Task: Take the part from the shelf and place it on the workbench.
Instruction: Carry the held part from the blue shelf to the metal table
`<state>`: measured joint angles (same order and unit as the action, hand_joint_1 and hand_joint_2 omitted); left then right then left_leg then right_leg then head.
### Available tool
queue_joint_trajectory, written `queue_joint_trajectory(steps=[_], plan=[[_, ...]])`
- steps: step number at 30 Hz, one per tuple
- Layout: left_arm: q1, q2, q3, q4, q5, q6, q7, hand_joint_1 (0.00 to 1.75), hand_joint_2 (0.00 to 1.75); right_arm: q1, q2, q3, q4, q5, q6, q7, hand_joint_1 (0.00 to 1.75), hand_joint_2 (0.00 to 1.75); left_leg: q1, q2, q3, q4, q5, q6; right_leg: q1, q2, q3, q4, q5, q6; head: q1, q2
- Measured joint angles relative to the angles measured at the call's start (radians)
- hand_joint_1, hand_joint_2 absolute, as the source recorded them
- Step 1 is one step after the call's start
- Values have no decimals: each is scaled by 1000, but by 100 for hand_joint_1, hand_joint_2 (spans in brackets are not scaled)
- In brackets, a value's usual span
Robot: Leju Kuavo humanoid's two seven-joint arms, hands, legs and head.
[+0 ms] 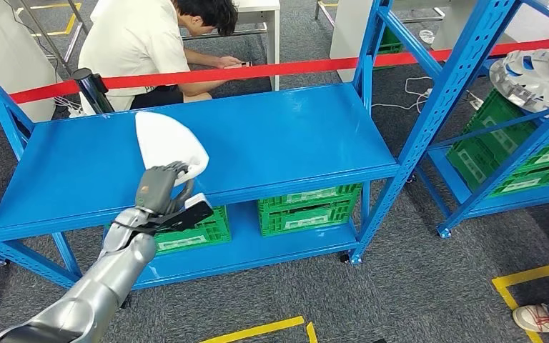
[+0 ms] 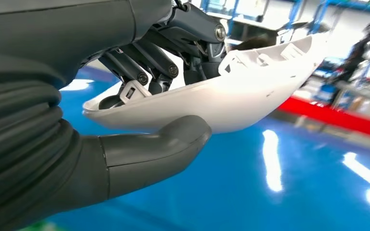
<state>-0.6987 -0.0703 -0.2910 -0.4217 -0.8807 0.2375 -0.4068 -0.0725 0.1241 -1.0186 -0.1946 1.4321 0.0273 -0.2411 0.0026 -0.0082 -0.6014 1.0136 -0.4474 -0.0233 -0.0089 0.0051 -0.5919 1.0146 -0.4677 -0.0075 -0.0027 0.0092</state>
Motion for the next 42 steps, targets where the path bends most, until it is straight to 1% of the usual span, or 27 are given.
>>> queue_joint_trajectory(steps=[4, 10, 12, 15, 18, 21, 26, 28, 29, 30, 31, 32, 33, 34, 35, 36, 37, 38, 39, 40, 41, 42], plan=[[-43, -40, 0, -3, 2, -15, -15, 175, 175, 1, 0, -1, 0, -5, 0, 0, 0, 0, 0, 0, 0, 0, -1, 1, 0, 0, 0, 0, 0, 0, 0, 0], [-63, -67, -1, -4, 8, -19, -33, 175, 175, 2, 0, -3, 0, -12, 0, 0, 0, 0, 0, 1, 0, 0, 0, 1, 0, 1, -1, 0, 0, 0, 0, 0], [-78, -85, -2, -4, 2, -31, -44, 175, 175, 3, 0, -8, 0, -22, -2, 0, 0, 0, 0, 0, -1, 0, 0, 1, 0, 0, -1, 0, 0, 0, 0, 0], [-123, -124, -13, -13, -9, -57, -38, 175, 175, 3, 0, -15, 0, -26, -4, -8, 0, 0, 0, -2, -2, 1, 0, 2, 0, -1, -1, 0, 1, 1, 0, 0], [-171, -143, -27, -45, -9, -85, -27, 175, 175, 3, -1, -16, 0, -21, -4, -20, 0, 0, 0, 0, -2, 1, 0, 2, 0, 1, -1, 0, 1, 2, 0, 0], [-209, -138, -36, -78, -6, -109, -13, 175, 175, 4, -3, -16, 0, -18, -7, -25, 0, 0, -2, 1, -2, 2, 0, 3, -2, 1, -2, 0, 2, 3, 0, 0], [-260, -101, -39, -94, -3, -119, 2, 175, 175, 4, -3, -16, 0, -18, -11, -21, 0, 0, -6, 0, -4, 7, -3, 9, -6, 1, -1, -1, 3, 8, -1, 0], [-277, -82, -39, -93, -2, -119, 4, 175, 175, 4, -3, -16, 0, -17, -11, -15, 0, 0, -8, 0, -5, 8, -1, 13, -9, 1, -1, -2, 6, 13, -1, 0], [-285, -72, -39, -93, -2, -119, 6, 175, 175, 4, -2, -16, 0, -17, -10, -13, 0, 0, -7, 1, -3, 3, 4, 17, -8, 2, 0, -3, 8, 17, -1, 0], [-294, -61, -39, -93, -3, -119, 9, 175, 175, 4, -2, -16, 0, -16, -10, -12, 0, 0, -4, 3, -1, -3, 10, 22, -8, 2, -2, 0, 3, 20, 0, 0], [-304, -51, -39, -93, -4, -120, 12, 175, 175, 4, -2, -16, 0, -16, -10, -11, 0, 0, -1, 5, 0, -11, 15, 27, -7, 2, -9, 16, -14, 22, 1, 0], [-312, -43, -39, -93, -4, -120, 14, 175, 175, 4, -2, -16, 0, -16, -11, -11, 0, 0, 2, 7, 0, -17, 21, 32, -6, 1, -25, 55, -43, 23, 3, 0], [-318, -34, -39, -92, -3, -120, 15, 175, 175, 4, -2, -16, 0, -16, -11, -11, 0, 0, 2, 9, -3, -18, 24, 35, -8, 0, -49, 113, -80, 25, 4, 0], [-322, -29, -39, -92, -2, -120, 15, 175, 175, 4, -2, -16, 0, -16, -12, -11, 0, 0, 2, 10, -7, -17, 26, 36, -8, 0, -78, 184, -117, 27, 6, 0], [-323, -24, -39, -91, -1, -120, 15, 175, 175, 4, -2, -16, 0, -16, -11, -11, 0, 0, 3, 10, -12, -14, 27, 36, -9, 0, -101, 246, -142, 29, 7, 0], [-323, -21, -39, -90, -1, -120, 15, 175, 175, 4, -2, -16, 0, -16, -11, -11, 0, 0, 3, 10, -18, -10, 28, 35, -11, 0, -112, 280, -149, 31, 7, 0], [-322, -19, -39, -89, -1, -120, 16, 175, 175, 4, -2, -16, 0, -16, -11, -11, 0, 0, 4, 10, -23, -5, 29, 33, -13, -1, -104, 276, -137, 33, 8, 0], [-323, -17, -39, -88, -2, -120, 18, 175, 175, 3, -2, -16, 0, -16, -11, -11, 0, 0, 6, 9, -29, 2, 30, 30, -16, -1, -77, 231, -110, 36, 8, 0], [-324, -15, -39, -88, -4, -120, 22, 175, 175, 2, -3, -16, 0, -16, -11, -11, 0, 0, 8, 9, -35, 10, 30, 26, -20, -2, -38, 162, -84, 39, 8, 0], [-325, -13, -39, -89, -7, -120, 27, 175, 175, 1, -3, -16, 0, -16, -10, -10, 0, 0, 8, 8, -43, 17, 31, 19, -21, 0, -4, 105, -63, 39, 10, 0], [-328, -10, -41, -90, -15, -120, 37, 175, 175, 1, -3, -16, 0, -16, -8, -11, 0, 0, 7, 6, -49, 23, 32, 12, -21, 3, 16, 65, -49, 36, 9, 0], [-330, -4, -44, -91, -24, -121, 47, 175, 175, 0, -3, -16, 0, -16, -7, -12, 0, 0, 5, 5, -54, 27, 35, 4, -20, 5, 22, 48, -48, 30, 9, 0]])
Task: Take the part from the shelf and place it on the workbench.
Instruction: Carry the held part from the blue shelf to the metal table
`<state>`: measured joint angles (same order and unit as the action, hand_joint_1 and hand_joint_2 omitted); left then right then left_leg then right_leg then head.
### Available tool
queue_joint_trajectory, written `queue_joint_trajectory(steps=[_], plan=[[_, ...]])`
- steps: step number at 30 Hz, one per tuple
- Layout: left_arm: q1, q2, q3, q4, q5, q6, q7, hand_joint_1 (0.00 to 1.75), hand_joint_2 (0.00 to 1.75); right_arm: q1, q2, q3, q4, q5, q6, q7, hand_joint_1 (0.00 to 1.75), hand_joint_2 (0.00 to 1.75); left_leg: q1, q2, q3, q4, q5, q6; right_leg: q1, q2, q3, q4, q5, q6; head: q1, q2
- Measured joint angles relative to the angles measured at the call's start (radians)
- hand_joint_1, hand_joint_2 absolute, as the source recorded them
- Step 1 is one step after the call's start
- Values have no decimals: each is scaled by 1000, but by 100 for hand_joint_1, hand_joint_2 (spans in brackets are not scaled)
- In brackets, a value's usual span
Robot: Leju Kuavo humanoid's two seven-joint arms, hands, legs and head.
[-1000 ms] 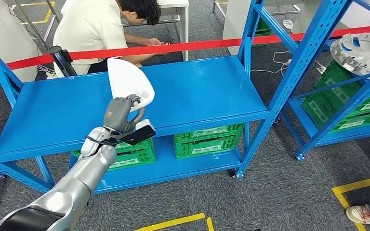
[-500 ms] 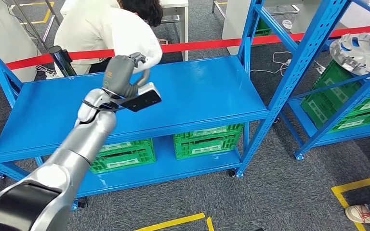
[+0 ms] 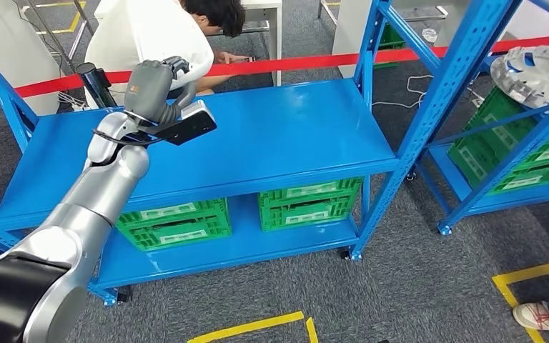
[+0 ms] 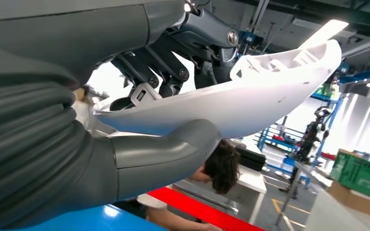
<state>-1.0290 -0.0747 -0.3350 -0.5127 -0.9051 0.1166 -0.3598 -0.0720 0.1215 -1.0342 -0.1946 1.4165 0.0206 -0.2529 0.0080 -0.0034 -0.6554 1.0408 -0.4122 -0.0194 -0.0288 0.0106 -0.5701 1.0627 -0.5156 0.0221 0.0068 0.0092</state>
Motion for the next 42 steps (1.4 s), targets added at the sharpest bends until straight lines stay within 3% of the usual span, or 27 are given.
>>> queue_joint_trajectory(steps=[3, 4, 6, 8, 9, 10, 11, 12, 14, 16, 18, 19, 21, 23, 24, 25, 26, 28, 30, 31, 33, 35, 38, 39, 40, 41, 42], plan=[[-10, 23, -15, 0, -24, -3, 26, 175, 175, 0, 0, 0, 0, 2, 4, -4, 0, 0, 0, -3, -10, 1, 8, -23, 1, 4, -16, -2, 9, -27, -4, 0], [-14, 33, -20, 2, -25, -4, 28, 175, 175, 0, 0, 0, 0, 2, 4, -5, 0, 0, 1, -2, -17, 12, -5, -29, 0, 3, -21, -4, 16, -36, -6, 0], [-21, 48, -25, 8, -24, -6, 29, 175, 175, 0, 0, 0, 0, 2, 5, -6, 0, 0, 3, -1, -48, 92, -78, -38, 0, 2, -36, -7, 33, -50, -12, 0], [-24, 55, -28, 14, -23, -6, 28, 175, 175, 1, 0, 0, 0, 2, 5, -6, 0, 0, 3, 0, -84, 222, -158, -43, 2, 0, -55, -6, 48, -54, -17, 0], [-23, 57, -29, 16, -22, -6, 28, 175, 175, 1, 0, 0, 0, 2, 5, -6, 0, 0, 3, 0, -90, 266, -175, -43, 4, 0, -66, -6, 56, -55, -18, 0], [-23, 58, -31, 19, -22, -6, 28, 175, 175, 1, 0, 0, 0, 2, 5, -6, 0, 0, 3, -1, -80, 279, -173, -41, 5, -1, -76, -6, 64, -55, -18, 0], [-23, 59, -32, 21, -22, -6, 28, 175, 175, 1, 0, 0, 0, 2, 5, -6, 0, 0, 3, -1, -50, 254, -155, -38, 6, -2, -87, -5, 72, -53, -18, 0], [-24, 60, -32, 21, -22, -6, 28, 175, 175, 1, 0, 0, 0, 2, 5, -6, 0, 0, 2, -1, -4, 197, -131, -33, 7, -2, -95, -5, 80, -51, -18, 0], [-29, 60, -33, 21, -22, -6, 26, 175, 175, 1, 0, 0, 0, 2, 5, -6, 0, 0, -3, -1, 92, 60, -115, -22, 9, -2, -107, -6, 94, -44, -18, 0], [-34, 57, -38, 22, -22, -7, 22, 175, 175, 0, 0, 0, 0, 0, 6, -5, 0, 0, -9, -2, 130, -5, -121, -13, 9, -3, -110, -11, 109, -32, -18, 0], [-37, 48, -45, 25, -22, -12, 21, 175, 175, 0, 0, -2, 0, -7, 7, -3, 0, 0, -10, -1, 124, -15, -106, 1, 8, -2, -111, -18, 123, -18, -19, 0], [-38, 40, -48, 27, -23, -15, 22, 175, 175, 1, 0, -4, 0, -12, 7, -1, 0, 0, -8, 0, 119, -18, -96, 10, 8, -2, -116, -14, 115, -13, -18, 0], [-41, 16, -55, 30, -28, -22, 30, 175, 175, 1, 0, -8, 0, -18, 6, 0, 0, 0, -3, 1, 101, -25, -72, 26, 7, -3, -142, 47, 47, -5, -13, 0], [-43, -6, -63, 33, -33, -27, 39, 175, 175, -1, 0, -10, 0, -20, 4, -2, 0, 0, -5, 0, 75, -24, -51, 34, 8, -4, -177, 172, -42, 0, -5, 0], [-43, -14, -67, 35, -34, -29, 42, 175, 175, -2, -1, -11, 0, -20, 3, -3, 0, 0, -6, 0, 62, -23, -42, 34, 8, -4, -186, 224, -63, 2, -3, 0], [-43, -19, -70, 38, -35, -30, 43, 175, 175, -3, -1, -11, 0, -20, 2, -3, 0, 0, -7, 1, 48, -20, -33, 34, 9, -4, -182, 250, -61, 3, -3, 0], [-43, -23, -72, 40, -35, -31, 44, 175, 175, -3, -1, -11, 0, -20, 2, -4, 0, 0, -7, 2, 34, -16, -26, 32, 9, -4, -161, 242, -42, 2, -2, 0], [-44, -26, -73, 41, -34, -31, 44, 175, 175, -3, -1, -12, 0, -19, 2, -5, 0, 0, -8, 5, 9, -6, -12, 26, 9, -5, -73, 135, -5, -2, -1, 0], [-46, -27, -74, 40, -32, -31, 45, 175, 175, -4, -1, -12, 0, -17, 0, -7, 0, 0, -10, 6, -8, 3, 0, 17, 14, -5, 5, 20, -7, -12, -2, 0], [-47, -27, -74, 40, -31, -31, 45, 175, 175, -3, -2, -12, -1, -15, -1, -9, 0, 0, -11, 7, -12, 4, 6, 11, 17, -4, 22, -10, -16, -17, -2, 0], [-47, -24, -74, 40, -28, -29, 45, 175, 175, -2, -2, -12, -1, -9, -2, -15, 0, 0, -11, 6, -15, 0, 19, -1, 18, -4, 19, -20, -8, -29, -2, 0], [-45, -13, -74, 40, -27, -27, 44, 175, 175, -3, -2, -12, -1, -3, -2, -20, 0, 0, -10, 5, -28, 15, -7, -13, 13, -7, 6, -27, 12, -41, -5, 0], [-41, 2, -74, 40, -26, -24, 43, 175, 175, -3, -2, -11, -1, 1, -1, -23, 0, 0, -5, 4, -68, 160, -139, -29, 9, -9, -26, -31, 45, -52, -14, 0], [-38, 5, -74, 40, -25, -24, 43, 175, 175, -3, -2, -11, -1, 2, -1, -22, 0, 0, -3, 4, -77, 218, -167, -33, 10, -9, -39, -30, 55, -52, -15, 0], [-34, 7, -74, 40, -25, -23, 43, 175, 175, -3, -2, -11, -1, 2, 0, -22, 0, 0, -2, 4, -77, 258, -172, -35, 9, -9, -53, -29, 65, -51, -17, 0], [-31, 9, -74, 40, -25, -23, 41, 175, 175, -3, -2, -11, -1, 2, 0, -22, 0, 0, 0, 4, -62, 267, -157, -37, 9, -10, -67, -28, 76, -49, -17, 0], [-29, 10, -74, 40, -25, -23, 39, 175, 175, -3, -2, -12, -1, 1, 1, -22, 0, 0, 1, 4, -30, 241, -131, -36, 9, -10, -80, -27, 86, -46, -18, 0]])
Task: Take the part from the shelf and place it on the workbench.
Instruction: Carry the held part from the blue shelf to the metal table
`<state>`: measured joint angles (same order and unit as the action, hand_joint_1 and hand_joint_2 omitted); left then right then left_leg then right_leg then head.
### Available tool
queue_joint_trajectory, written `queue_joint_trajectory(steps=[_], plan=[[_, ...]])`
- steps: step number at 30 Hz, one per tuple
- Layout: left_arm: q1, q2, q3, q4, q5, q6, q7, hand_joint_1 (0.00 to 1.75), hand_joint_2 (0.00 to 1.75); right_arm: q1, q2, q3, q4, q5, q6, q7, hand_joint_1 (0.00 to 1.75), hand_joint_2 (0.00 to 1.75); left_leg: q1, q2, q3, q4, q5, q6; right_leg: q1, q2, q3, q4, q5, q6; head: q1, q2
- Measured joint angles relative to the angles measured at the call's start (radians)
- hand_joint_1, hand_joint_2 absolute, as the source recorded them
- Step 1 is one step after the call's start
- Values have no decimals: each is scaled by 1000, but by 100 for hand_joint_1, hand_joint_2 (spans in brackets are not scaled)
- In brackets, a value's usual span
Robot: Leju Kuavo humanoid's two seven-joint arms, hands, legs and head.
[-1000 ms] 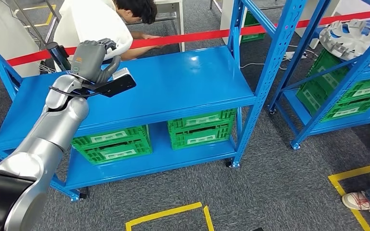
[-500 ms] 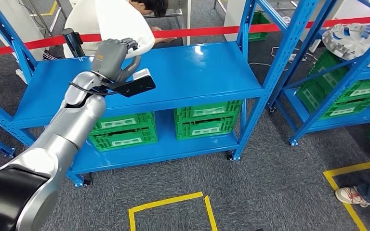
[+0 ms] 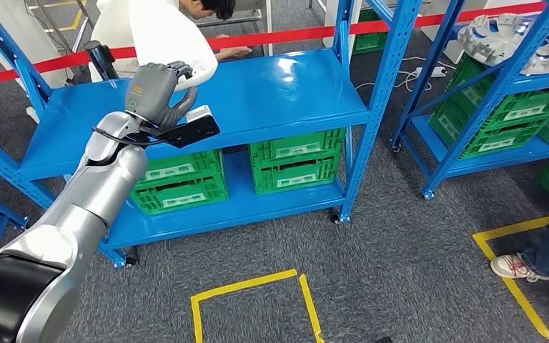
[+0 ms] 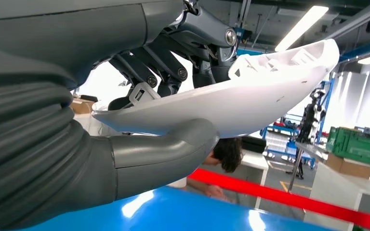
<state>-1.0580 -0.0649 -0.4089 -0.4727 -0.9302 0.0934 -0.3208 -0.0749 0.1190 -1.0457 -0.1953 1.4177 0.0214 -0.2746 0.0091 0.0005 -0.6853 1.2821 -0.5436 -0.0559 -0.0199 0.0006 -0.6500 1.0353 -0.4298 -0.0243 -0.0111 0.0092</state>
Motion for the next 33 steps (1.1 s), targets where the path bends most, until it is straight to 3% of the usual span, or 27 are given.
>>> queue_joint_trajectory(steps=[2, 4, 5, 7, 8, 9, 11, 12, 13, 14, 15, 16, 17, 19, 20, 22, 23, 25, 27, 28, 29, 31, 32, 33], plan=[[-1, -2, 0, -3, 0, -1, -5, 175, 175, 0, 0, 0, 0, -3, 1, 1, 0, 0, 0, -1, 101, -127, 25, 4, 1, 0, -20, 2, 18, 8, -1, 0], [-5, -8, 0, -6, 0, -3, -7, 175, 175, 0, 0, 0, 0, -8, 1, 3, 0, 0, -5, -4, 170, -234, 10, 17, 2, 0, -29, 1, 36, 20, -1, 0], [-7, -13, 0, -7, 0, -6, -7, 175, 175, 0, 0, 0, 0, -11, 1, 4, 0, 0, -8, -5, 180, -256, 3, 24, 3, -1, -31, -3, 46, 27, 0, 0], [-8, -22, -1, -7, 0, -10, -6, 175, 175, 1, -1, 0, 0, -15, 1, 7, 0, 0, -9, -4, 166, -263, 18, 44, 1, 0, -36, -9, 58, 40, 0, 0], [-9, -26, -1, -6, 0, -12, -5, 175, 175, 2, -1, 0, 0, -16, 1, 9, 0, 0, -8, -2, 158, -265, 29, 55, 0, 0, -43, 2, 41, 46, 2, 0], [-10, -31, -1, -6, 0, -14, -5, 175, 175, 3, -1, -1, 0, -17, 1, 10, 0, 0, -6, 0, 147, -267, 41, 64, -1, 1, -55, 32, 5, 50, 5, 0], [-11, -38, -1, -5, 0, -14, -4, 175, 175, 3, -2, -1, 0, -18, 2, 13, 0, 0, -7, 2, 120, -266, 66, 76, -1, 1, -89, 150, -96, 55, 11, 0], [-11, -39, -1, -4, 0, -15, -4, 175, 175, 3, -3, -1, 0, -18, 2, 14, 0, 0, -9, 2, 104, -264, 78, 78, 0, 1, -104, 217, -132, 56, 13, 0], [-10, -40, -1, -3, 0, -15, -4, 175, 175, 3, -3, -1, 0, -18, 2, 14, 0, 0, -11, 2, 88, -262, 89, 79, 1, 1, -109, 266, -144, 57, 14, 0], [-10, -41, -1, -2, 0, -15, -4, 175, 175, 3, -4, -1, 0, -18, 2, 14, 0, 0, -12, 2, 72, -259, 100, 79, 2, 1, -100, 287, -135, 55, 14, 0], [-10, -41, -1, -1, 0, -15, -4, 175, 175, 3, -4, -1, 0, -18, 2, 14, 0, 0, -13, 2, 55, -256, 110, 77, 3, 1, -72, 271, -111, 52, 15, 0], [-10, -41, -1, 0, 0, -15, -4, 175, 175, 2, -4, -1, 0, -19, 2, 14, 0, 0, -14, 2, 40, -252, 120, 76, 5, 1, -27, 223, -88, 48, 15, 0], [-10, -42, -1, -1, 0, -15, -4, 175, 175, 1, -5, -1, 0, -19, 1, 14, 0, 0, -15, 2, 27, -248, 128, 73, 7, 1, 28, 153, -83, 42, 15, 0], [-11, -42, -1, -2, 0, -15, -2, 175, 175, -1, -6, -1, 0, -19, 0, 13, 0, 0, -17, 2, 13, -243, 145, 64, 13, 2, 111, 32, -100, 30, 14, 0], [-11, -42, -1, -3, 0, -15, 0, 175, 175, -2, -7, -1, 0, -19, 0, 12, 0, 0, -17, 3, 11, -245, 154, 58, 17, 2, 127, 2, -110, 26, 14, 0], [-10, -40, -1, -2, -2, -14, 3, 175, 175, 0, -6, -1, 0, -17, -1, 10, 0, 0, -17, 2, 8, -252, 169, 46, 16, 2, 120, -12, -95, 16, 15, 0], [-9, -36, -1, -2, -2, -14, 4, 175, 175, 0, -6, -1, 0, -16, -1, 7, 0, 0, -16, 1, 1, -248, 160, 40, 13, 1, 112, -15, -83, 9, 15, 0], [-8, -24, -1, -1, -3, -11, 4, 175, 175, 0, -5, -1, 0, -13, -1, 3, 0, 0, -13, -2, -21, -190, 87, 28, 7, -2, 88, -20, -55, -2, 11, 0], [-4, -15, -1, -1, -3, -6, 0, 175, 175, 1, -5, -1, 0, -11, -1, 0, 0, 0, -7, -2, -46, -69, -9, 16, 7, -3, 57, -20, -30, -6, 5, 0], [0, -11, -1, -1, -3, -4, -2, 175, 175, 1, -5, -1, 0, -11, -1, 0, 0, 0, -5, -2, -51, -13, -30, 12, 7, -3, 41, -19, -17, -5, 4, 0], [4, -8, -1, -1, -3, -3, -4, 175, 175, 1, -5, -1, 0, -11, -1, 0, 0, 0, -3, -2, -46, 20, -28, 9, 6, -3, 24, -18, -4, -4, 3, 0], [9, -4, -1, -2, -2, -2, -3, 175, 175, 1, -5, -1, 0, -11, -2, 1, 0, 0, 1, -1, 5, -1, 24, 6, 5, -4, -10, -14, 20, 1, 2, 0], [10, -4, -1, -2, -3, 0, -2, 175, 175, 1, -4, -1, 0, -11, -3, 1, 0, 0, 3, -1, 50, -53, 39, 6, 4, -4, -25, -10, 31, 5, 1, 0], [9, -4, -1, -4, -3, 2, 0, 175, 175, 0, -4, -1, 0, -11, -3, 1, 0, 0, 2, -2, 103, -122, 36, 8, 5, -4, -39, -6, 41, 11, 1, 0]])
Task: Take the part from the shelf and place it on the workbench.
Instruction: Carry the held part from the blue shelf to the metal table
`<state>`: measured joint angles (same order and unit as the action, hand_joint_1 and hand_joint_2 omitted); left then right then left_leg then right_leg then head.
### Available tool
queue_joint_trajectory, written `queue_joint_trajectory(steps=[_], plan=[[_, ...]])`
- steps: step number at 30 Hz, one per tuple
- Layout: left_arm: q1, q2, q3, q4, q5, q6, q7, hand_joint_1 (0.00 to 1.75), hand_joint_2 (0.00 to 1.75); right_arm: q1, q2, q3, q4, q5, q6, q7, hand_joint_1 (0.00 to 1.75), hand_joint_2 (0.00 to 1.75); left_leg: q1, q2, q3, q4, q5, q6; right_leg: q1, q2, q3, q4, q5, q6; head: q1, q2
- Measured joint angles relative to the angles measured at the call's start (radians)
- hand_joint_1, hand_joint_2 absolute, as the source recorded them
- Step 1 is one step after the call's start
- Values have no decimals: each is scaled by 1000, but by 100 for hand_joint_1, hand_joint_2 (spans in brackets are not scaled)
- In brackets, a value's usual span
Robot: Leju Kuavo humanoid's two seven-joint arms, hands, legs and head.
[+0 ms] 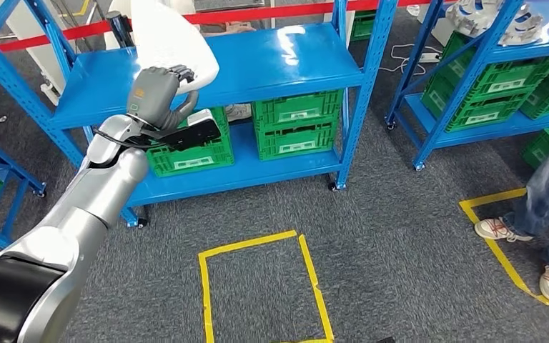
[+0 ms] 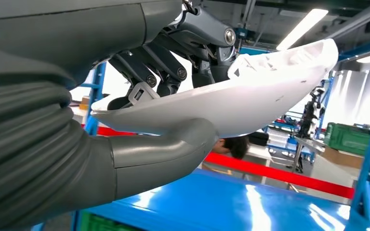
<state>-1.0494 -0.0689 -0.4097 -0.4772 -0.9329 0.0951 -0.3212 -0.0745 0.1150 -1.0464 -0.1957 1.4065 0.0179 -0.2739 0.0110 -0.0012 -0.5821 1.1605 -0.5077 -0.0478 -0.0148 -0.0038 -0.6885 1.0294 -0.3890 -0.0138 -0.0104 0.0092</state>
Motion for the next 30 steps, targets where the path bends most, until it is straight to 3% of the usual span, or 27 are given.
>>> queue_joint_trajectory(steps=[2, 3, 5, 8, 9, 12, 13, 15, 17, 19, 23, 27, 30], plan=[[-3, 2, 0, -6, -1, 3, 1, 175, 175, 0, 1, 0, 0, 0, -2, 0, 0, 0, -5, -1, 67, -107, -34, 13, 1, 0, -15, 2, 21, 13, 0, 0], [-4, 4, 0, -8, -1, 4, -1, 175, 175, 0, 1, 0, 0, 0, -3, 0, 0, 0, -8, -1, 75, -132, -42, 22, 1, -1, -19, -2, 33, 20, 1, 0], [-3, 8, 0, -8, -2, 4, -5, 175, 175, 1, 1, 0, 0, 0, -3, 0, 0, 0, -12, -1, 66, -136, -36, 33, -1, -1, -19, -10, 49, 29, 2, 0], [-2, 9, 0, -7, -2, 4, -6, 175, 175, 2, 1, 0, 0, 0, -4, 0, 0, 0, -11, 1, 64, -138, -28, 40, -2, -1, -20, -12, 50, 34, 2, 0], [-1, 8, 0, -6, -3, 4, -9, 175, 175, 3, 2, 0, 0, -2, -4, 1, 0, 0, -10, 3, 51, -140, -12, 49, -3, 0, -36, 39, -3, 38, 4, 0], [0, 1, 0, 0, -8, 4, -17, 175, 175, 3, 4, -1, 0, -11, -5, 4, 0, 0, -11, 6, -16, -140, 51, 70, -3, 2, -87, 271, -170, 47, 10, 0], [0, -3, 0, 2, -9, 4, -16, 175, 175, 3, 4, -2, 0, -12, -6, 5, 0, 0, -12, 6, -34, -137, 63, 69, -2, 3, -74, 291, -157, 46, 11, 0], [-2, -10, 0, 5, -9, 3, -13, 175, 175, 2, 4, -3, 0, -15, -6, 7, 0, 0, -13, 6, -65, -130, 82, 64, 0, 3, 4, 224, -109, 39, 13, 0], [-7, -16, 0, 5, -4, -3, -18, 175, 175, 0, 4, -4, 0, -18, -7, 10, 0, 0, -16, 6, -87, -123, 96, 56, 5, 2, 110, 87, -120, 28, 13, 0], [-13, -23, 0, 5, 6, -10, -34, 175, 175, -1, 4, -4, 0, -19, -11, 11, 0, 0, -17, 8, -94, -123, 109, 45, 10, 2, 159, 5, -151, 17, 12, 0], [-19, -33, 0, 8, 13, -19, -47, 175, 175, 1, 5, -7, 0, -21, -24, 12, 0, 0, -19, 9, -94, -137, 104, 54, 10, 2, 152, -12, -138, 11, 10, 0], [-23, -41, 0, 14, 13, -26, -40, 175, 175, 1, 6, -15, 0, -23, -42, 3, 0, 0, -20, 8, -98, -156, 152, 48, 10, 3, 137, -11, -119, 4, 7, 0], [-22, -43, 0, 19, 13, -26, -38, 175, 175, 1, 8, -21, 0, -27, -56, -4, 0, 0, -21, 8, -104, -157, 156, 52, 8, 3, 131, -10, -114, 6, 6, 0]])
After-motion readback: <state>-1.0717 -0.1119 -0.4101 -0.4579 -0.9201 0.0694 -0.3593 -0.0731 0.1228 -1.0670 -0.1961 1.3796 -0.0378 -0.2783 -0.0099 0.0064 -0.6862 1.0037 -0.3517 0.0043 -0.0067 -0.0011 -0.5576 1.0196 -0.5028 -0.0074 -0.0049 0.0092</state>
